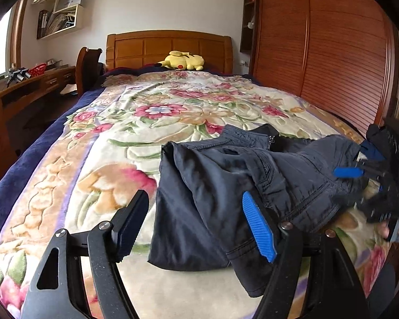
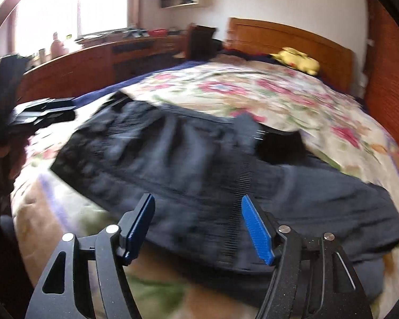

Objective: Fold large clothes
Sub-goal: 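Grasp the folded jacket's edge with the right gripper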

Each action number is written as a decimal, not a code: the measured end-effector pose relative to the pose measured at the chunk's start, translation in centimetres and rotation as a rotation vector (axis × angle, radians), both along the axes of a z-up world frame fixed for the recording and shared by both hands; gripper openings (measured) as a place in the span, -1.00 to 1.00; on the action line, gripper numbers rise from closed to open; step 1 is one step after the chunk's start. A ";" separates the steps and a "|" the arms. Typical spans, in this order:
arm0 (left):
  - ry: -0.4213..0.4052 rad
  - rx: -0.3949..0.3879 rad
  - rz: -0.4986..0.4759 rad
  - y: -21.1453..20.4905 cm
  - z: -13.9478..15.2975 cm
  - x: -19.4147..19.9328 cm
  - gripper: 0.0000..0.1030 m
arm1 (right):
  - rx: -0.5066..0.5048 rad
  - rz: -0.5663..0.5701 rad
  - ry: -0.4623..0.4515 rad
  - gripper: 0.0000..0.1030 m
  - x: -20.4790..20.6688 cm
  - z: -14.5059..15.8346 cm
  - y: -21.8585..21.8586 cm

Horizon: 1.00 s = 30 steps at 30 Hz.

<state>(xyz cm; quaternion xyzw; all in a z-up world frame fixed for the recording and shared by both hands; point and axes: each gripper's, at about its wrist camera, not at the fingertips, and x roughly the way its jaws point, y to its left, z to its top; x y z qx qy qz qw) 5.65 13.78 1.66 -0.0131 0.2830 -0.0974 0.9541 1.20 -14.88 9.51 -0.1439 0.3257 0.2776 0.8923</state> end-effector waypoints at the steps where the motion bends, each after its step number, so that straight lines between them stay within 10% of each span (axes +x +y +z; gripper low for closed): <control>1: -0.005 -0.004 0.002 0.1 0.1 -0.1 0.44 | -0.015 0.015 0.000 0.40 -0.1 -0.2 0.4; 23: -0.014 -0.007 -0.008 -0.2 0.2 0.0 0.44 | -0.353 0.109 -0.052 0.58 -0.8 -2.6 5.3; 30: -0.022 -0.009 0.004 0.0 0.4 -0.1 0.44 | -0.171 0.096 -0.006 -0.22 0.1 0.2 4.1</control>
